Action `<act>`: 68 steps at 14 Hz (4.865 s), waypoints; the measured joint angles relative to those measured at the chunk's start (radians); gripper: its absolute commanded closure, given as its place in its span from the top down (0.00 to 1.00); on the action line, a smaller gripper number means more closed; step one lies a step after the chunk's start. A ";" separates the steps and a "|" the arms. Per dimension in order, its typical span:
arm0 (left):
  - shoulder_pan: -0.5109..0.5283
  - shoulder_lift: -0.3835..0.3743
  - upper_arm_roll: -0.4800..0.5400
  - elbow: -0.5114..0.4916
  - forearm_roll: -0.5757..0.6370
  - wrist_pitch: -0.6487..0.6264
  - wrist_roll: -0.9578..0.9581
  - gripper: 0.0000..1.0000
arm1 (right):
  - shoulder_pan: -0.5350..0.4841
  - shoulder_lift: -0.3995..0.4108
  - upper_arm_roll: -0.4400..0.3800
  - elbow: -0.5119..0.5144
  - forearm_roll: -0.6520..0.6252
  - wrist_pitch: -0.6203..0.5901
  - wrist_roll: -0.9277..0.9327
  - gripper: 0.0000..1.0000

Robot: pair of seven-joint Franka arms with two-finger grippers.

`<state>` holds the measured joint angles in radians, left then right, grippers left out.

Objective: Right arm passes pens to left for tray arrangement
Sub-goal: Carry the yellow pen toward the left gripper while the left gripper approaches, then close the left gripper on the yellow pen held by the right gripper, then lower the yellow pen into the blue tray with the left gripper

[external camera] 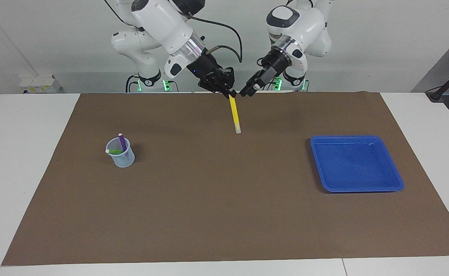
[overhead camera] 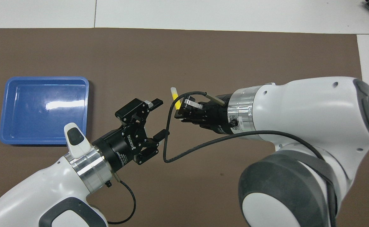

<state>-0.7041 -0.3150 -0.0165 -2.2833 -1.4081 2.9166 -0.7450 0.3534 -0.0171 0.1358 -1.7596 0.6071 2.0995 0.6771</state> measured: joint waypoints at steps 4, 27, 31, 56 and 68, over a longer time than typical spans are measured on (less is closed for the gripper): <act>-0.004 0.039 0.000 0.009 -0.011 -0.001 -0.002 0.99 | -0.001 -0.004 -0.002 -0.002 0.004 -0.037 0.001 0.00; 0.168 0.085 0.029 0.082 0.036 -0.436 0.028 0.72 | -0.001 -0.037 0.001 0.001 0.055 -0.233 -0.097 0.00; 0.169 0.082 0.028 0.080 0.055 -0.436 0.029 0.72 | -0.001 -0.037 0.001 -0.001 0.055 -0.234 -0.097 0.00; 0.167 0.052 -0.025 0.002 0.061 -0.426 0.016 0.35 | 0.000 -0.037 0.000 -0.002 0.055 -0.235 -0.097 0.00; 0.165 0.050 -0.034 -0.003 0.066 -0.412 0.009 0.00 | -0.002 -0.037 -0.002 -0.003 0.056 -0.233 -0.097 0.48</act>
<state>-0.5388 -0.2654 -0.0509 -2.2859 -1.3419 2.5049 -0.7357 0.3512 -0.0542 0.1339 -1.7623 0.6633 1.8668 0.5801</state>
